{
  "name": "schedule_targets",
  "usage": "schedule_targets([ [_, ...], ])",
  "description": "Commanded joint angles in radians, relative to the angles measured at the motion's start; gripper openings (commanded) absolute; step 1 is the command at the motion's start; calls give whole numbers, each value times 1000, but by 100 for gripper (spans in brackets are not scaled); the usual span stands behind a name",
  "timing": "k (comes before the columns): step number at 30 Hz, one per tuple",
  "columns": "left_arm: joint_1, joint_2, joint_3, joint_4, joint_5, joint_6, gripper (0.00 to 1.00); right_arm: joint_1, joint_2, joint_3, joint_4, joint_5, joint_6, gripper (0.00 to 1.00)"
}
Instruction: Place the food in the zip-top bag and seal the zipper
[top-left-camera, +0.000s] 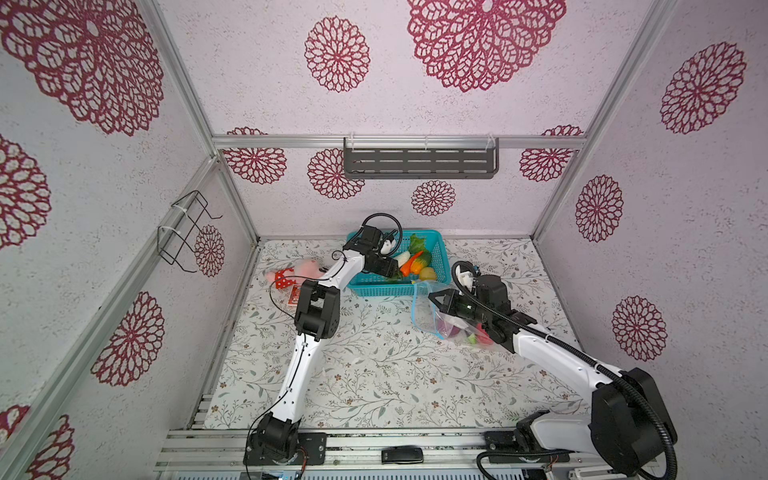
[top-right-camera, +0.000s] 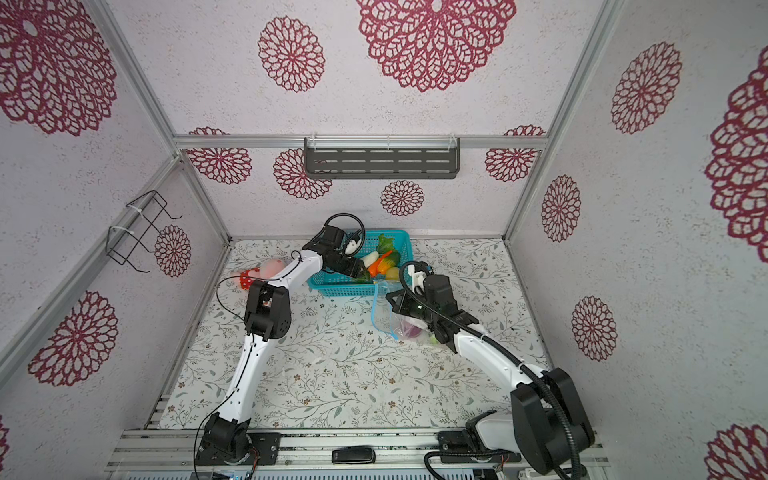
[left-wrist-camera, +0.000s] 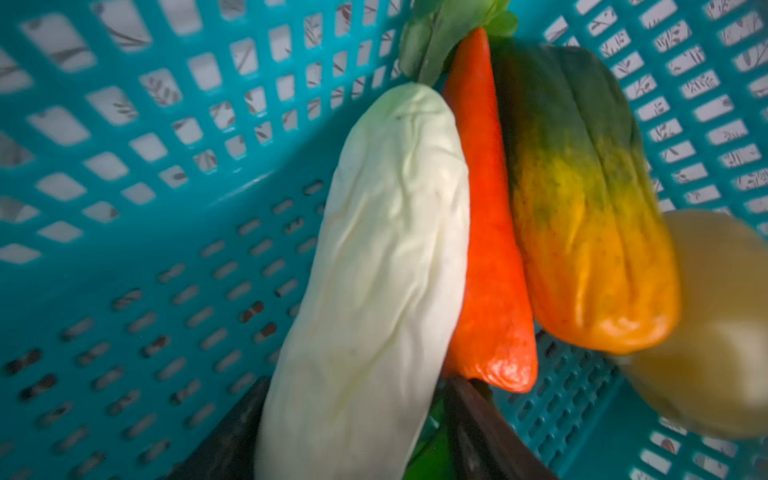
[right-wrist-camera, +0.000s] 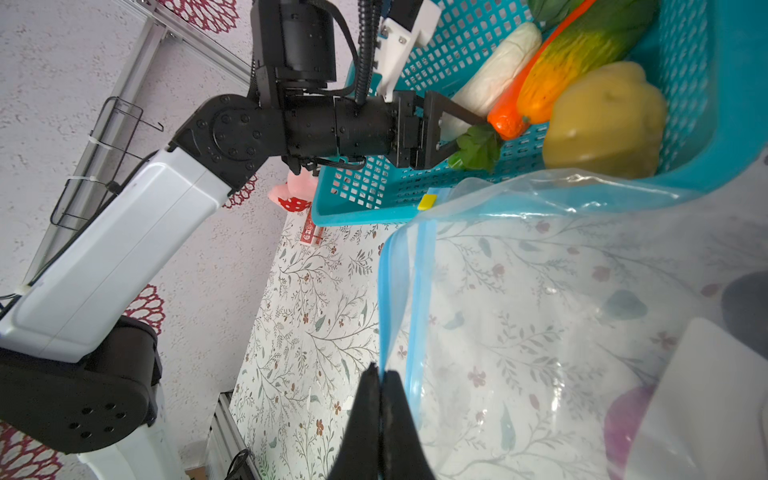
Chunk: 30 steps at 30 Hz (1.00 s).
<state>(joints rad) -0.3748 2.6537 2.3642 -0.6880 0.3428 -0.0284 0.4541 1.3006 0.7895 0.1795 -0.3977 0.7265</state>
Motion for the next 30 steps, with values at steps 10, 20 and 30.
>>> schedule_targets([
  [10, -12, 32, 104, 60, -93, -14, 80, -7, -29, 12, 36, -10, 8, 0],
  [20, -9, 69, 178, 40, -94, -30, 81, -7, -51, 16, 1, -2, 7, 0],
  [30, 23, 6, 69, -44, -146, -5, 57, -8, -95, 57, -59, 19, -24, 0],
])
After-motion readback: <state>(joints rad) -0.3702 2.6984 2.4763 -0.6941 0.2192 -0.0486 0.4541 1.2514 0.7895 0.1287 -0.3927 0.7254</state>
